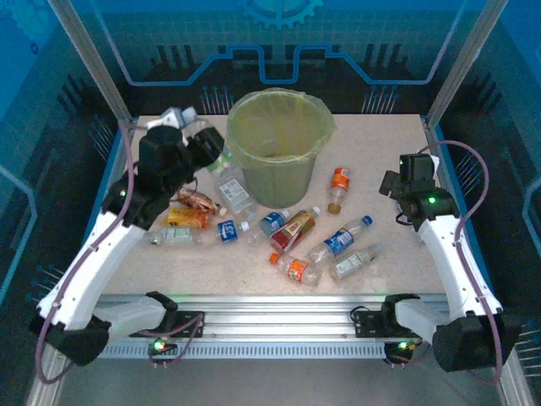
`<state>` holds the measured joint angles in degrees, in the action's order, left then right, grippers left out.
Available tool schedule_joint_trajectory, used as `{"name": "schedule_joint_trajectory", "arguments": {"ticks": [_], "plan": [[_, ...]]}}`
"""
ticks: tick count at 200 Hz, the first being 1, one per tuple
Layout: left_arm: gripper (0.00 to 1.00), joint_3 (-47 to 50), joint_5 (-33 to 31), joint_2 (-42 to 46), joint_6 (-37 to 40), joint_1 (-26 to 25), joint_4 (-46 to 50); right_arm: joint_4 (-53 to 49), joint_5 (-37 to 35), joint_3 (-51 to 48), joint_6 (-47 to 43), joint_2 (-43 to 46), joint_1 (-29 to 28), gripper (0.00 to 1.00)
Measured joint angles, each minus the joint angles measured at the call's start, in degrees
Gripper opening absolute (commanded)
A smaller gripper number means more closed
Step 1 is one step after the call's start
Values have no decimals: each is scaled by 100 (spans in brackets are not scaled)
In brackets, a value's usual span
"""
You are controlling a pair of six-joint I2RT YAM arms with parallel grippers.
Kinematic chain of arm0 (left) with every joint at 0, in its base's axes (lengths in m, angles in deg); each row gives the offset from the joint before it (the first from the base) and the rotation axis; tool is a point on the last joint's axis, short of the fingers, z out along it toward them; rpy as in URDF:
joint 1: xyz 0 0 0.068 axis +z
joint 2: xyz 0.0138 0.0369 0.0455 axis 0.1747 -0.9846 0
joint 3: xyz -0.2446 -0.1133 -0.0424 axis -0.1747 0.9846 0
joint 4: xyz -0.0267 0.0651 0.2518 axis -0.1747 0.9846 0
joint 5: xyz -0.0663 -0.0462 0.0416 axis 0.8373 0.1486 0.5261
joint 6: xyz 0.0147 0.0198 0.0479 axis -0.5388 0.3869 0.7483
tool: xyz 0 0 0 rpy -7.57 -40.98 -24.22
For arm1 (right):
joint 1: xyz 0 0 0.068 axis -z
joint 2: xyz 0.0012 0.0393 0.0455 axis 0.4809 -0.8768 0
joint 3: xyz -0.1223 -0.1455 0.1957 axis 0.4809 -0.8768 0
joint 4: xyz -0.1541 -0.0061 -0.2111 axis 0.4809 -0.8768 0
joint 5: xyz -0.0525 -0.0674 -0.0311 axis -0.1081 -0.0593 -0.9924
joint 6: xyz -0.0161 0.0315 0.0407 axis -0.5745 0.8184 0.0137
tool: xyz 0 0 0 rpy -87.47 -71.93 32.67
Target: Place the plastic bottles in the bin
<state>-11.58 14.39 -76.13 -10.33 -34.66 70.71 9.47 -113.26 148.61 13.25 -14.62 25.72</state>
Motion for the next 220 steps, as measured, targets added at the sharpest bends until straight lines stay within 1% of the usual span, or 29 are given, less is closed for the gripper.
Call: {"name": "schedule_joint_trajectory", "arguments": {"ticks": [52,113,143,171,220], "plan": [[32,-1423,922,-1552,1237,179,-848,-343,59,306,-101,-267,9,100],[31,-2369,1602,-2669,2354,179,-1707,-667,409,535,-142,-529,22,100],[29,-3008,1908,-3320,2787,179,-1816,-802,684,719,-184,-713,85,100],[28,-3331,2050,-3794,3077,179,-1749,-927,885,807,-219,-914,175,100],[27,-3425,2096,-4293,3412,179,-1456,-1051,1132,857,-315,-1204,350,100]]}}
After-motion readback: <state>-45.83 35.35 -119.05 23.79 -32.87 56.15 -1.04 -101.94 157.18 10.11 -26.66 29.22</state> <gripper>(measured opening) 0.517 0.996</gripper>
